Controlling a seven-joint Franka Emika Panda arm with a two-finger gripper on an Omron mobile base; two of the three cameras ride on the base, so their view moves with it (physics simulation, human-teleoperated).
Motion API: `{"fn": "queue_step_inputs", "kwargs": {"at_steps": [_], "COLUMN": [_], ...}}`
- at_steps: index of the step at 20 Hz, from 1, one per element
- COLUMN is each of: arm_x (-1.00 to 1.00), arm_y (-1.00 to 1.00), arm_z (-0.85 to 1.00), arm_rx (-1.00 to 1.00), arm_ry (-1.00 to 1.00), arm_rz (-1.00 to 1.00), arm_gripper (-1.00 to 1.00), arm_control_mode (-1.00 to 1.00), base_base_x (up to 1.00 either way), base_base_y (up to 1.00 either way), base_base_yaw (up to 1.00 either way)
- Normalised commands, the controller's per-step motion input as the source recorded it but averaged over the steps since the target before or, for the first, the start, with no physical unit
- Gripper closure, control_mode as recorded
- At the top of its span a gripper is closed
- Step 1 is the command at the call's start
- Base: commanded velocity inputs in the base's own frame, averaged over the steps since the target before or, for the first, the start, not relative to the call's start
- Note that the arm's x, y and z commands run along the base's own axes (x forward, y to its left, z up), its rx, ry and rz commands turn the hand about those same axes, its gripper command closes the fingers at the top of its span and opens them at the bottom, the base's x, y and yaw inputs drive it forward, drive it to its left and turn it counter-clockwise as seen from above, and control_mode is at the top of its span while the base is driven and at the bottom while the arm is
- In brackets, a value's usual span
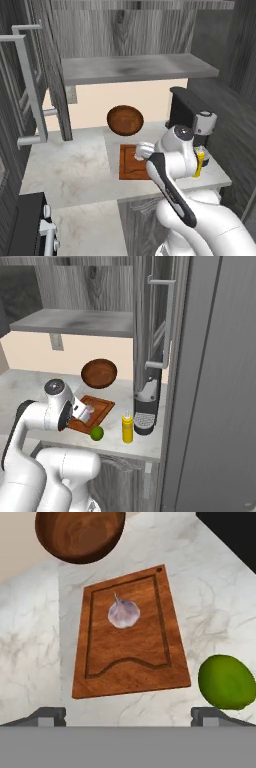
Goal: Open the cabinet. Place the bowl and condiment on the counter. Then place the lime and garlic on the cutting board.
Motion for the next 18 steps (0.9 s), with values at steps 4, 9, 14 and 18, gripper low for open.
{"fn": "queue_step_inputs", "kwargs": {"at_steps": [4,9,14,18], "arm_x": [-0.74,-0.65,-0.48,-0.41], "arm_y": [-0.01,0.0,-0.02,-0.26], "arm_z": [0.48,0.34,0.16,0.0], "arm_rx": [0.0,-0.03,-0.08,-0.05], "arm_ry": [0.06,0.17,0.05,-0.01], "arm_rz": [-0.01,-0.1,-0.1,0.01], "arm_gripper": [-1.0,-1.0,-1.0,-1.0], "arm_control_mode": [-1.0,-1.0,-1.0,-1.0], "base_base_x": [0.0,0.0,0.0,0.0], "base_base_y": [0.0,0.0,0.0,0.0], "base_base_yaw": [0.0,0.0,0.0,0.0]}}
